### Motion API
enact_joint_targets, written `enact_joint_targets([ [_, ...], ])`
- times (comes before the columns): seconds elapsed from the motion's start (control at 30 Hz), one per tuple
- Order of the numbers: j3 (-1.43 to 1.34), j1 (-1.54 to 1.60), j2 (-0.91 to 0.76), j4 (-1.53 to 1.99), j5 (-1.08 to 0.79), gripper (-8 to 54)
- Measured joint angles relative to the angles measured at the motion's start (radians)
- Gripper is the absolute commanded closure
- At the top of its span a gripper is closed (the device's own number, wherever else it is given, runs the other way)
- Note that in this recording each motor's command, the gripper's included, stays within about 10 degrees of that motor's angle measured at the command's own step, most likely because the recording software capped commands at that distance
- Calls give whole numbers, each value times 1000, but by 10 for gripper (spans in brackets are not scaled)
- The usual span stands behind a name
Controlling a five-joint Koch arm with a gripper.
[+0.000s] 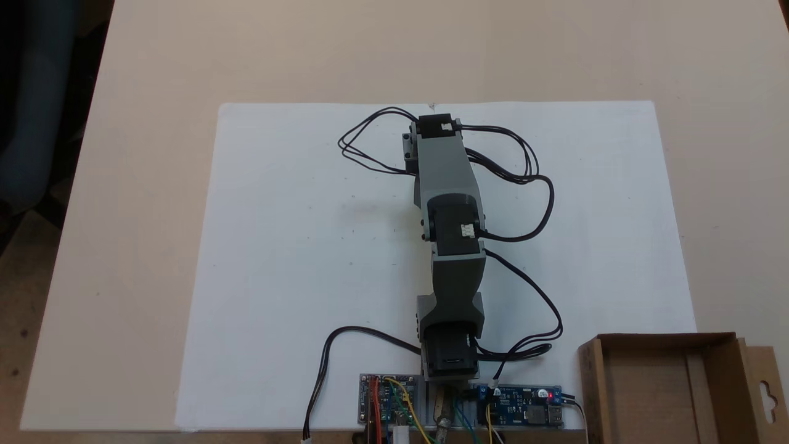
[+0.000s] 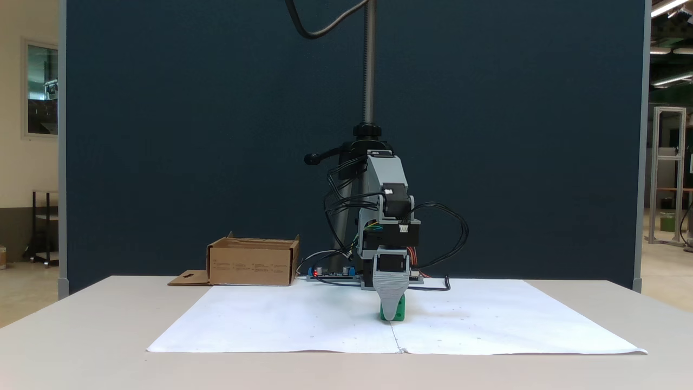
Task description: Grasp a green dice and put it in the bin.
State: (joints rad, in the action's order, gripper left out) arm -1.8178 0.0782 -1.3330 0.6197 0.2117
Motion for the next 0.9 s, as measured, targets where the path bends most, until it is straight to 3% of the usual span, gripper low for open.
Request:
enact_joint_targets([
  [0.1,0,0,0,0,0,235],
  [0.2,0,0,0,-3,0,242],
  [0.27,0,2,0,-5,-2,329],
  [0.57,-2,-55,-34,-9,0,333],
  [0.9,-3,-387,-356,-264,-2,333],
])
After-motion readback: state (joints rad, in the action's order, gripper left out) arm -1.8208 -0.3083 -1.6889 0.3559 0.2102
